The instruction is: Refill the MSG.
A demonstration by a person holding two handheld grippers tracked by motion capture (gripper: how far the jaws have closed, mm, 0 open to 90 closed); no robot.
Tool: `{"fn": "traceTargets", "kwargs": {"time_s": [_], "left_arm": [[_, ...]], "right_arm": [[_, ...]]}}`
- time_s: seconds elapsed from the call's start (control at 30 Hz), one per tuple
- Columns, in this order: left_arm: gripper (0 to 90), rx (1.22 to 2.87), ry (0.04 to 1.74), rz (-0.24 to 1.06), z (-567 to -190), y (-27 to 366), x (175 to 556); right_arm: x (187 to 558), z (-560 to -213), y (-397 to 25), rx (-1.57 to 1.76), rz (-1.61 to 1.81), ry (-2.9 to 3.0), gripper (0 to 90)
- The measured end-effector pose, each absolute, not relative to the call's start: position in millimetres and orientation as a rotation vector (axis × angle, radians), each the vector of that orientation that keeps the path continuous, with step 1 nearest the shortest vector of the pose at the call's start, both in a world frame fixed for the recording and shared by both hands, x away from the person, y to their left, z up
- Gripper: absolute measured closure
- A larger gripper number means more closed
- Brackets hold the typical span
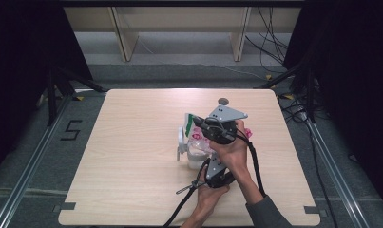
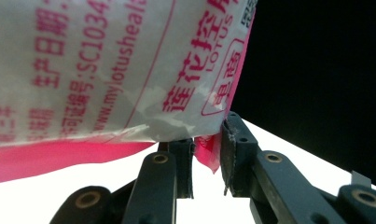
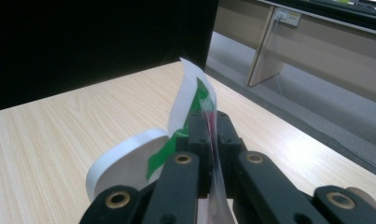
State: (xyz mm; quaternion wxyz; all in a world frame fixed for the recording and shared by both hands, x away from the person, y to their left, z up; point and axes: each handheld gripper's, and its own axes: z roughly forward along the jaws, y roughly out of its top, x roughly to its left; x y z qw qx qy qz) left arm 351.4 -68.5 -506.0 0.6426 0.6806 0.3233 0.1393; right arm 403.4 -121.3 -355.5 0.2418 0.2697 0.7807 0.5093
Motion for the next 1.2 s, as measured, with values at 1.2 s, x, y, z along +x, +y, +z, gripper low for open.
{"fn": "traceTargets", "kwargs": {"time_s": [1.2], "left_arm": [[75.7,1.535,0.740,0.294,-504.7,-70.4,351.4]], "right_arm": [[403.1,-355.5,-118.4,0.709,1.360,2.171,88.8]]}}
